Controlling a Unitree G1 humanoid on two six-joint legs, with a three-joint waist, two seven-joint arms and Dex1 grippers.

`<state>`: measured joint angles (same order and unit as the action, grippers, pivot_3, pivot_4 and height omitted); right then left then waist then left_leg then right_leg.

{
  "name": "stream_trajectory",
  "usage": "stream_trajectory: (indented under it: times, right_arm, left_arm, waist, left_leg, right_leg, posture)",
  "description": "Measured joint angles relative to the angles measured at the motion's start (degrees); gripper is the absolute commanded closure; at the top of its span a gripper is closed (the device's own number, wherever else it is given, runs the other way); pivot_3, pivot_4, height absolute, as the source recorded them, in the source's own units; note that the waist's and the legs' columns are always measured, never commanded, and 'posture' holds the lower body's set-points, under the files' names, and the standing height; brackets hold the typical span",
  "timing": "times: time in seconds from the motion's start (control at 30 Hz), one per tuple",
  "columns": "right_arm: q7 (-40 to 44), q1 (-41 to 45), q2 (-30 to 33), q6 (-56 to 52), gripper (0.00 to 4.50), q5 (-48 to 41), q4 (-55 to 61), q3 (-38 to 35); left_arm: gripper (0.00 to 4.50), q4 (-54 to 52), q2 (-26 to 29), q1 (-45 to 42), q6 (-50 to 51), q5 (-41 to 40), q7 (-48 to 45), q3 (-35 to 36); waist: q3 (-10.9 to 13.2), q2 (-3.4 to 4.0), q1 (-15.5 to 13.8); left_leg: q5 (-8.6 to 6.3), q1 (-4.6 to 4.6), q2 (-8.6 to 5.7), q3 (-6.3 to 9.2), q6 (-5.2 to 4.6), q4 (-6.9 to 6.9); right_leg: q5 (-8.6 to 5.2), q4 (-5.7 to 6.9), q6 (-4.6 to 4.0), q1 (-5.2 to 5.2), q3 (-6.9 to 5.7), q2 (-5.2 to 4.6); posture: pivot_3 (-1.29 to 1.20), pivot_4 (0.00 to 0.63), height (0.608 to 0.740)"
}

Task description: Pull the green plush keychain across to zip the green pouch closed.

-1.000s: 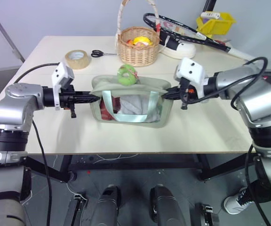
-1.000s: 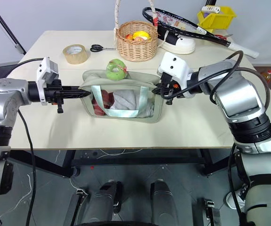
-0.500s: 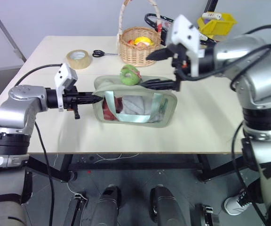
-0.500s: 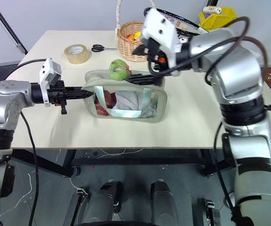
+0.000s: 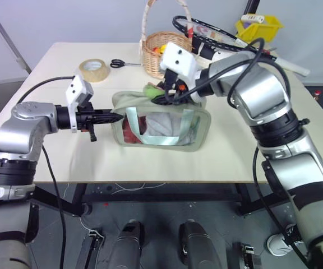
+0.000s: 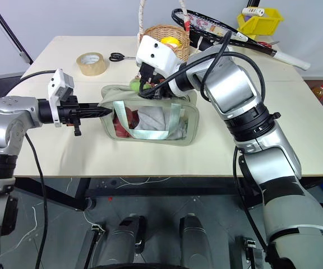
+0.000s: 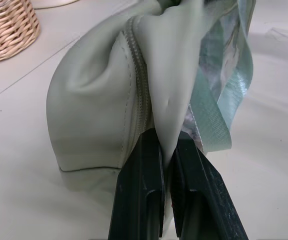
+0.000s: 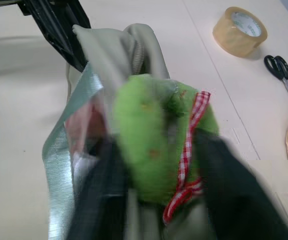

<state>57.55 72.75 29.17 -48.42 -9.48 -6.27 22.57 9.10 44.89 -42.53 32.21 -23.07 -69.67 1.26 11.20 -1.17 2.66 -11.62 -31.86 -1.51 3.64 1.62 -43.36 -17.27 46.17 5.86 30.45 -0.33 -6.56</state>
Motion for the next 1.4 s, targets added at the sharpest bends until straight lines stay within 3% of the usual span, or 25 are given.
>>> stream_trajectory:
  times: [0.37, 0.47, 0.6, 0.9, 1.0, 1.13, 1.4]
  right_arm:
    - [1.72, -0.99, 1.11, -5.11, 4.48, -4.91, 2.38, -3.49]
    - [1.44, -2.00, 1.32, -4.51, 3.54, -5.03, 3.35, -3.95]
    - [0.45, -2.28, 1.19, -5.05, 1.70, -5.44, 3.81, -5.50]
    - [-0.90, -2.22, -0.31, -9.36, 1.70, -8.41, 3.59, -7.38]
    - [-1.49, -1.81, -0.76, -10.77, 2.55, -9.15, 2.51, -7.60]
    - [-2.25, -1.74, -1.17, -11.96, 4.46, -9.85, 1.06, -8.22]
    - [-4.03, -0.31, -1.64, -15.02, 4.46, -12.29, -0.65, -11.17]
  left_arm:
    - [4.50, -0.21, -0.01, 0.09, -0.21, -0.10, -0.10, -0.05]
    - [4.50, -0.19, 0.00, 0.09, -0.29, -0.06, -0.15, -0.09]
    - [4.50, -0.18, 0.00, 0.09, -0.42, -0.01, -0.14, -0.10]
    - [4.50, -0.14, 0.01, 0.09, -1.37, 0.12, -0.20, -0.38]
    - [4.50, -0.15, 0.04, 0.34, -1.72, 0.13, -0.18, -0.38]
    - [4.50, -0.19, 0.11, 0.80, -2.42, 0.10, -0.09, -0.35]
    - [4.50, -0.29, 0.18, 1.26, -2.84, 0.07, -0.09, -0.30]
  waist:
    - [0.00, 0.00, -0.01]
    - [0.00, 0.00, 0.00]
    - [0.00, 0.00, -0.01]
    - [0.00, 0.00, -0.03]
    - [0.00, 0.00, -0.03]
    - [0.00, 0.00, -0.02]
    - [0.00, 0.00, -0.03]
  left_leg:
    - [0.00, 0.00, 0.00, 0.00, 0.00, 0.00]
    - [0.00, 0.00, 0.00, 0.00, 0.00, 0.00]
    - [0.00, 0.00, 0.00, 0.00, 0.00, 0.00]
    - [0.00, 0.00, 0.00, 0.00, 0.00, 0.00]
    - [0.00, 0.00, 0.00, 0.00, 0.00, 0.00]
    - [0.00, 0.00, 0.01, 0.00, 0.00, 0.00]
    - [0.00, 0.01, 0.00, 0.00, -0.01, 0.00]
  right_leg:
    - [0.00, 0.00, 0.00, 0.00, 0.00, 0.00]
    - [0.00, 0.00, 0.00, 0.00, 0.00, 0.00]
    - [0.00, 0.00, 0.00, 0.00, 0.00, 0.00]
    - [0.00, 0.00, -0.01, 0.00, 0.00, -0.01]
    - [0.00, 0.00, -0.01, 0.00, 0.00, 0.00]
    - [-0.01, 0.00, -0.01, 0.00, 0.00, -0.01]
    - [-0.01, 0.00, -0.01, -0.01, 0.00, -0.01]
  posture:
    - [0.00, 0.150, 0.644]
    - [0.00, 0.150, 0.644]
    - [0.00, 0.150, 0.644]
    - [0.00, 0.150, 0.644]
    - [0.00, 0.150, 0.644]
    - [0.00, 0.150, 0.644]
    - [0.00, 0.150, 0.644]
